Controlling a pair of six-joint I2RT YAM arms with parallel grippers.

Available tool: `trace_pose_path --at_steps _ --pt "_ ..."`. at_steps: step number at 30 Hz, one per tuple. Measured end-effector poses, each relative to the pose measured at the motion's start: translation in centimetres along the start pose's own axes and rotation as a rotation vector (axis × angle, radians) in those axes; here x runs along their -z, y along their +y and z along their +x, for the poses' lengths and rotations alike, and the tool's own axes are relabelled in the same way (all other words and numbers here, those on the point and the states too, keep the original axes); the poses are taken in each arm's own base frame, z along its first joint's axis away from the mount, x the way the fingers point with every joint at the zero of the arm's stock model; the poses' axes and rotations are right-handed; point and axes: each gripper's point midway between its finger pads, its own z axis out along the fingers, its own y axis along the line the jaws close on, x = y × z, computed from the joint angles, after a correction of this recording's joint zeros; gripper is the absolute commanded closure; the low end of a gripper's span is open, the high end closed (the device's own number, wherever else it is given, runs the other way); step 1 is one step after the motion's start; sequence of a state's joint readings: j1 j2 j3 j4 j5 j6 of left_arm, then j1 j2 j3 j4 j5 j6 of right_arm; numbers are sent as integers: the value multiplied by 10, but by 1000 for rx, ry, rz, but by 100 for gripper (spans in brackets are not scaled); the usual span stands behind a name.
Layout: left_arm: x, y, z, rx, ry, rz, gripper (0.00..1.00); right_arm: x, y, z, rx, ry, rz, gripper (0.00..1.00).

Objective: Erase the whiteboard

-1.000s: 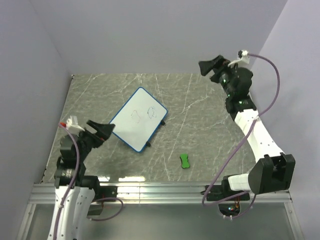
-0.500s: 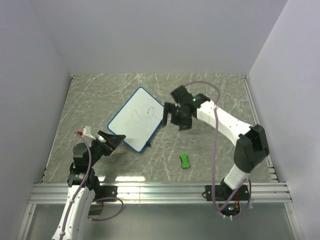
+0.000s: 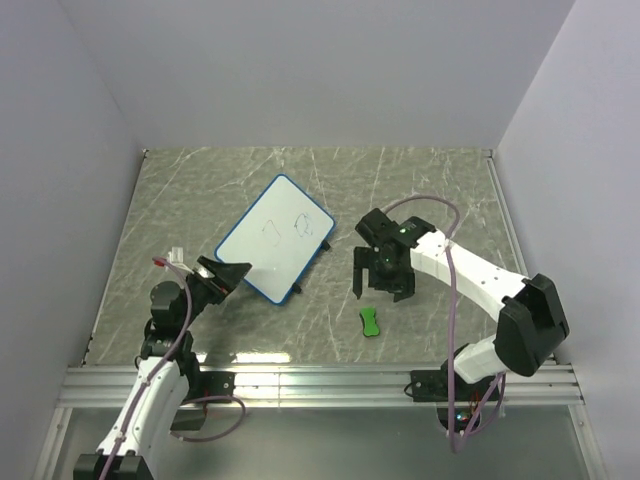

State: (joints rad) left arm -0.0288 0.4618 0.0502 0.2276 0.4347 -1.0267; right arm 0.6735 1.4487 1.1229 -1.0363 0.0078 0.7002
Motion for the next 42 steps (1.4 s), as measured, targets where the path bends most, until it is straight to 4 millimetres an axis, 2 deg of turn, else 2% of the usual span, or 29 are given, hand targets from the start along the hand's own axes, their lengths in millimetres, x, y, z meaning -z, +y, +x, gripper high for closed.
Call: trace_pose_path --at_steps 10,20,23,24,26,27,31,35,42 --pt "-8 -2 -2 -39 -8 14 6 -35 -1 23 37 32 29 10" --pt "-16 -1 -2 -55 -4 19 7 -69 -4 27 50 43 69 24" --pt "-19 4 0 -52 9 6 7 -76 -6 29 58 57 81 35" --pt "-20 5 1 -50 13 2 7 -77 -6 30 62 60 83 46" --pt "-21 5 2 -51 15 3 6 -81 -6 29 70 64 84 57" --pt "-21 4 2 -53 13 8 6 -83 -5 30 76 69 85 69" --pt "-22 -1 1 -63 9 30 6 -84 -5 30 95 77 85 80" --pt "-24 -4 6 -67 25 43 6 -84 -4 30 104 88 91 100" --pt "-31 -5 19 -73 67 55 11 -83 -2 27 123 107 110 100"
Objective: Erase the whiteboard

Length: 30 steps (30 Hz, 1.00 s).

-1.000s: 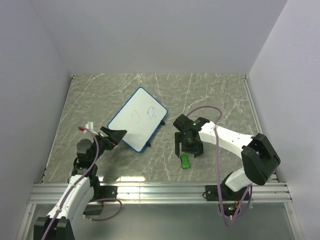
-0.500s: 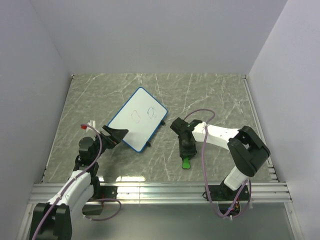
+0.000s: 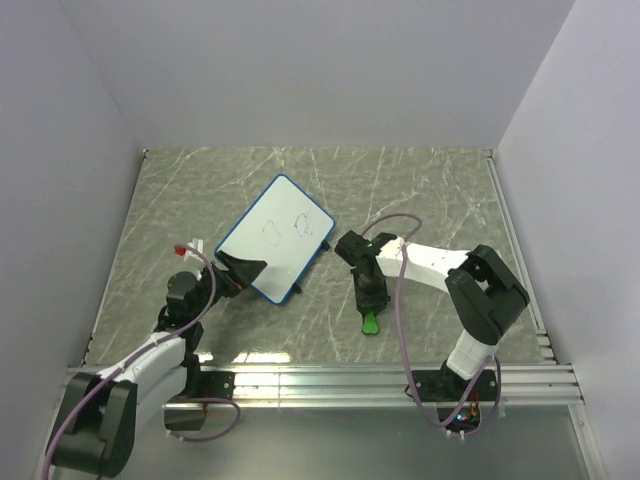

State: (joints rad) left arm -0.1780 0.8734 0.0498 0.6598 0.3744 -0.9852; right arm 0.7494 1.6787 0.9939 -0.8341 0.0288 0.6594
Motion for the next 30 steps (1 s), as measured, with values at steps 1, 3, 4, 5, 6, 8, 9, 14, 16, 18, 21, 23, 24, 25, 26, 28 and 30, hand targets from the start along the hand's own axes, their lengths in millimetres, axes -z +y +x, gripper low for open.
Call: trace_pose_path --at_steps 1,3,4,5,6,8,9,14,16,18,21,23,24,25,26,28,30 --pt "-1 1 2 1 5 -2 14 1 2 -3 1 -3 -1 100" --pt "-4 1 6 1 18 -3 19 5 11 -16 4 -23 -9 100" --pt "-5 2 8 3 23 -6 23 9 18 -25 6 -42 -22 100" --pt "-5 3 9 3 25 -7 28 15 25 -35 7 -60 -36 100" --pt "-6 3 10 1 25 -8 30 23 34 -46 9 -83 -53 100" --pt "-8 4 10 -1 25 -10 40 44 56 -76 11 -156 -110 100" --pt "-8 5 10 -2 25 -12 42 57 67 -90 12 -194 -140 100" --pt "-11 14 14 -1 39 -37 63 121 115 -155 -7 -369 -304 100" --pt "-12 18 17 -4 49 -47 68 138 126 -171 -25 -398 -365 100" --pt "-13 21 19 -4 56 -56 77 151 137 -188 -57 -416 -434 100" --pt "-14 23 21 -5 64 -55 88 155 149 -207 -93 -435 -497 100" --pt "-16 14 20 -19 62 -15 91 153 158 -216 -122 -444 -534 100" --pt "-16 11 19 -26 61 3 92 152 162 -219 -132 -440 -548 100" --pt "-17 8 19 -32 62 17 93 151 169 -222 -143 -436 -563 100" --pt "-17 8 19 -34 62 19 94 150 176 -226 -150 -435 -578 100" --pt "-18 10 20 -32 65 14 97 151 191 -237 -164 -437 -605 100" --pt "-20 11 22 -34 66 14 98 151 208 -248 -171 -444 -635 100"
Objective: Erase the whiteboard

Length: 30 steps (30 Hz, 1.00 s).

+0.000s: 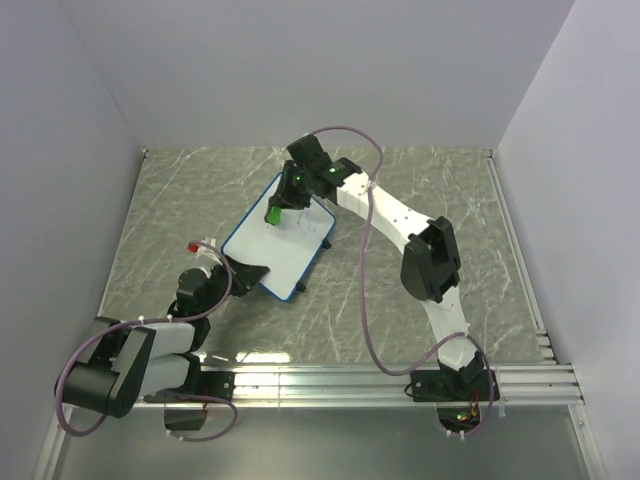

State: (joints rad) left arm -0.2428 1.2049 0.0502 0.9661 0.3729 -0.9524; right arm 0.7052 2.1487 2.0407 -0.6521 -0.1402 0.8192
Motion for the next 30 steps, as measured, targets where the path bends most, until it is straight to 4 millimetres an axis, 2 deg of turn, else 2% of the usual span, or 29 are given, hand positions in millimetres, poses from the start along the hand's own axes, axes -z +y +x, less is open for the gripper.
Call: trace_pose_path --at_steps 6,13,15,20,24,27,30 --pt "-7 0 4 -10 -6 -2 99 -25 28 1 -47 0 -58 100" --pt "-18 1 9 3 -14 8 99 -37 26 15 -56 19 -40 100" --pt "-20 3 11 18 -16 7 99 -39 19 19 -55 17 -35 100" --pt "-27 6 16 43 -27 27 99 -32 -20 46 -52 47 45 100" --pt "-34 14 22 92 -15 23 99 -29 -51 57 -59 60 102 100" --pt "-36 13 23 105 -12 27 99 -25 -69 62 -59 63 131 100" --pt "-37 11 22 100 -24 26 99 -24 -76 61 -69 68 139 100"
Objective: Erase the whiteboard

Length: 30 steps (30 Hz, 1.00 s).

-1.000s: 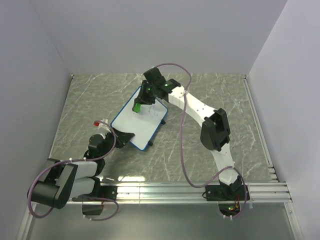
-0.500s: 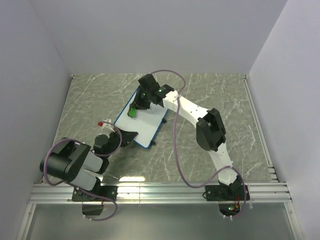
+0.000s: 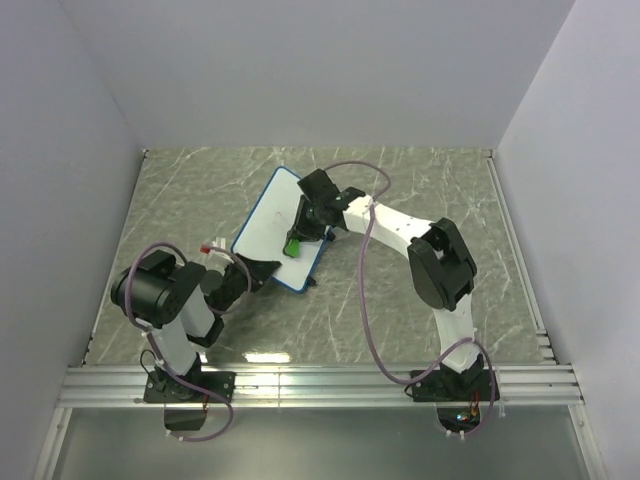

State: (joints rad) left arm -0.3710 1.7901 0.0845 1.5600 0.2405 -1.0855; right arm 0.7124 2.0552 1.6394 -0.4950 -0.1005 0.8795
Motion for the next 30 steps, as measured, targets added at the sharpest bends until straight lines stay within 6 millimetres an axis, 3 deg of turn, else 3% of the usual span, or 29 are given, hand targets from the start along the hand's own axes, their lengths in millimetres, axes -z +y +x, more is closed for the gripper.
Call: trace_pose_path --at_steps 5,10,14,21,30 --pt "-3 1 3 2 -8 -13 99 -4 5 -16 -13 18 21 100" --pt "-6 0 4 1 -19 -17 99 -17 49 -84 -60 -78 -82 100" --pt "-7 -1 6 -1 -29 -23 99 -22 61 -108 -123 -111 -140 100" --pt "-8 0 7 -2 -37 -31 99 -26 51 -97 -150 -112 -168 100" --pt "-8 0 7 -1 -38 -32 99 -9 21 -18 -93 -48 -130 100"
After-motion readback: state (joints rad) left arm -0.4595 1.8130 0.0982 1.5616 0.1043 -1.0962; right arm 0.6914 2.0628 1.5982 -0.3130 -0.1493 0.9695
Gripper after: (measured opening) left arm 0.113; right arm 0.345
